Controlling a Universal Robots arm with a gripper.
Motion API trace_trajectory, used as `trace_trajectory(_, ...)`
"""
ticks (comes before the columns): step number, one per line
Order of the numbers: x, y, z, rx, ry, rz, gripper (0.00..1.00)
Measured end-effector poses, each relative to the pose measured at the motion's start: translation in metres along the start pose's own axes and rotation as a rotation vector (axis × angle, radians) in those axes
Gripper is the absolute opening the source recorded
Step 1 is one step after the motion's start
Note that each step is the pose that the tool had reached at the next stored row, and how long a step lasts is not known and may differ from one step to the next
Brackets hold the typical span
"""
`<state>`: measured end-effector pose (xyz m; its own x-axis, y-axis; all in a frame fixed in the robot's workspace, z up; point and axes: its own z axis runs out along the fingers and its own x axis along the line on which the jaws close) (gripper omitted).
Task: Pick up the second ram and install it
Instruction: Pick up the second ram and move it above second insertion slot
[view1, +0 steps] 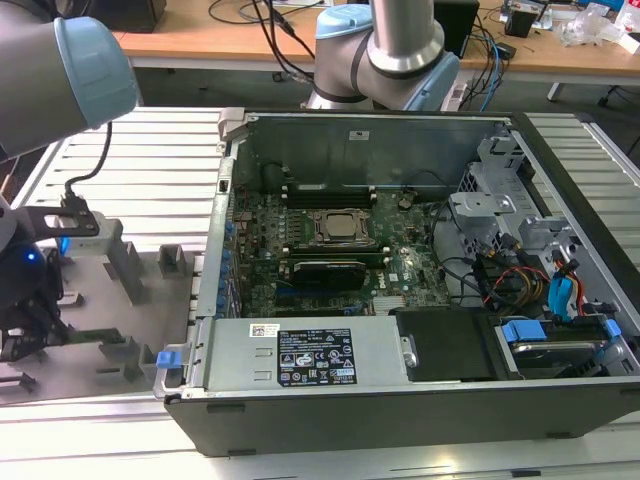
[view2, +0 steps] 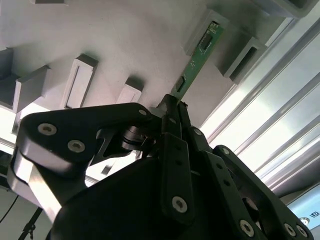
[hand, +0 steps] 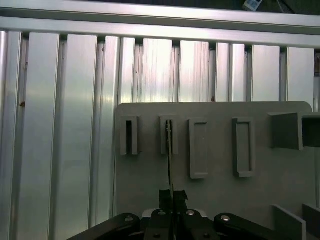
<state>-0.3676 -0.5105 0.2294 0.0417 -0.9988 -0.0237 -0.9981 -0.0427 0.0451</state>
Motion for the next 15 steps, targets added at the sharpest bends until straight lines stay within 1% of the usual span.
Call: trace_trajectory(15,-0.0007,0.0008,-0.0192,0.0000,0.0000,0.000,0.13)
